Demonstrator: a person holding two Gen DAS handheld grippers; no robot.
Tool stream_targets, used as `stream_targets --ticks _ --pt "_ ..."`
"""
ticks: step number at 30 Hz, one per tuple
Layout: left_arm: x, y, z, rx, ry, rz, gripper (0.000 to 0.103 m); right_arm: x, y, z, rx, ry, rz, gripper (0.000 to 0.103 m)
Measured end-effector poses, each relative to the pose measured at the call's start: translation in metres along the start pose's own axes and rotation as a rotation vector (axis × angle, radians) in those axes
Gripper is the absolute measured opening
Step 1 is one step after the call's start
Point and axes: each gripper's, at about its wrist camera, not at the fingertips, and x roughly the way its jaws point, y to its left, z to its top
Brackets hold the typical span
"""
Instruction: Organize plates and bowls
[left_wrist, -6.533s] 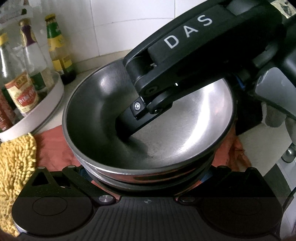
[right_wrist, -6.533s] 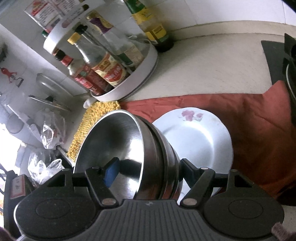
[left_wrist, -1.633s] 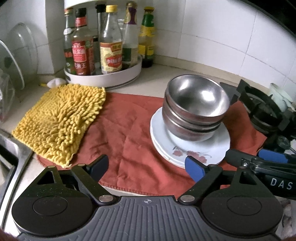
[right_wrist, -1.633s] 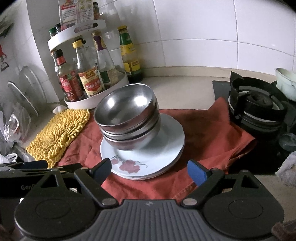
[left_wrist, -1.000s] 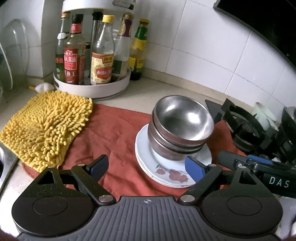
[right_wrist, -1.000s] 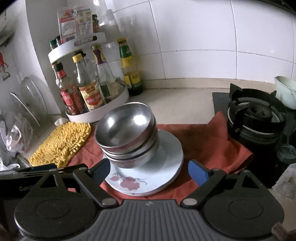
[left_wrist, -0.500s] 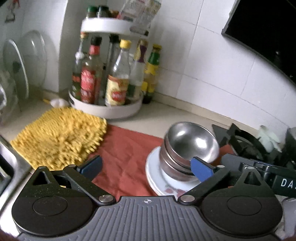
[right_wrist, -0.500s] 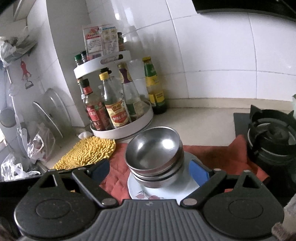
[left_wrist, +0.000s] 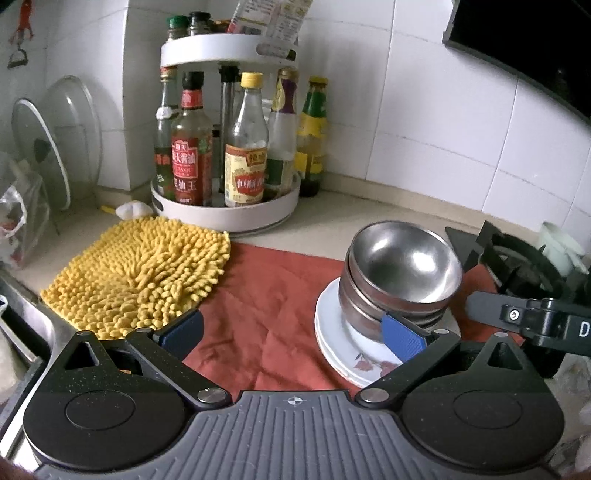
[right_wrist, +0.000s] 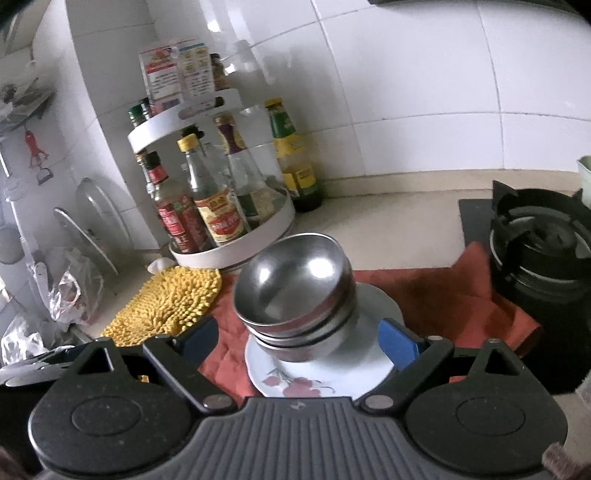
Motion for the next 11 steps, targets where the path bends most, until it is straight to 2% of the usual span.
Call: stream_targets --ticks 5,11 --pt "0.0064 0.0041 0.0006 -0.017 0.029 -0.005 0.103 0.0017 -0.0048 -0.0027 0.015 0.013 -0.012 0.090" --pt "0.0038 0.0038 0.0028 0.018 -0.005 0.009 0.103 0.0048 -0.0064 -0.0030 0.024 0.017 -0.011 0.090"
